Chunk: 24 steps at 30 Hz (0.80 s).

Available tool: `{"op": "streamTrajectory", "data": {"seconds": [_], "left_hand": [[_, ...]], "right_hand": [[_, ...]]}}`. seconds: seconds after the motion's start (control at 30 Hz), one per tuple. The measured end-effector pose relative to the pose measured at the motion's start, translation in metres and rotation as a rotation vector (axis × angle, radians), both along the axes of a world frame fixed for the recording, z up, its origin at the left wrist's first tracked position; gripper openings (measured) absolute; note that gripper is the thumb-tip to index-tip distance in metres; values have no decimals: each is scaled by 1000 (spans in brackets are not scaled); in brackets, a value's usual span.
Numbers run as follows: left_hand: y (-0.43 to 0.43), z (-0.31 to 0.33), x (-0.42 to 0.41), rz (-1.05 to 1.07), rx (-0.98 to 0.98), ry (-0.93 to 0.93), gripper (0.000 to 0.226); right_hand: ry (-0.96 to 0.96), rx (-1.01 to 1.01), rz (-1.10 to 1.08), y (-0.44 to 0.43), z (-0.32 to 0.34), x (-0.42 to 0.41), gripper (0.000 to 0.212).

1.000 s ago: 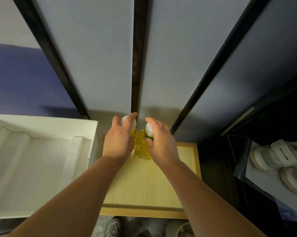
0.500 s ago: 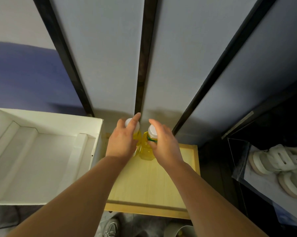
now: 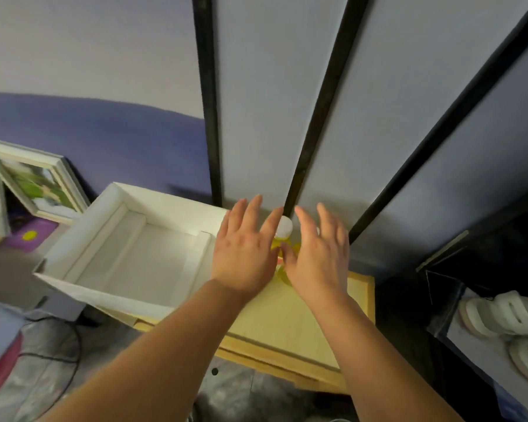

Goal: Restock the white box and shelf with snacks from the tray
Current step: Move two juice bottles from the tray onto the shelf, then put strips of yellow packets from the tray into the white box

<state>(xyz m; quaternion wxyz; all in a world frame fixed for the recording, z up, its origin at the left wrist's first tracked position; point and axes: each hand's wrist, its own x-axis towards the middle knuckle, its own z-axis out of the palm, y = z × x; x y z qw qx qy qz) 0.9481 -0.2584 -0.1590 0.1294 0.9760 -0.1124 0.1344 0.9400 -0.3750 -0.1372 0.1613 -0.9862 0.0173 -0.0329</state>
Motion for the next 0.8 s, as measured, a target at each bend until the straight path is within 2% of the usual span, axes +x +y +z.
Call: {"op": "streamTrajectory", "data": {"seconds": [0.13, 0.27, 0.5, 0.8], "left_hand": [[43, 28, -31, 80, -67, -77, 57], [106, 47, -65, 194, -28, -92, 59], [249, 66, -132, 349, -6, -103, 56], [447, 68, -225, 501, 54, -94, 55]], "right_hand": [[-57, 7, 31, 37, 21, -25, 58], [-86, 16, 109, 93, 38, -47, 57], [-84, 28, 290, 235, 61, -89, 52], [-107, 51, 364, 414, 62, -150, 51]]}}
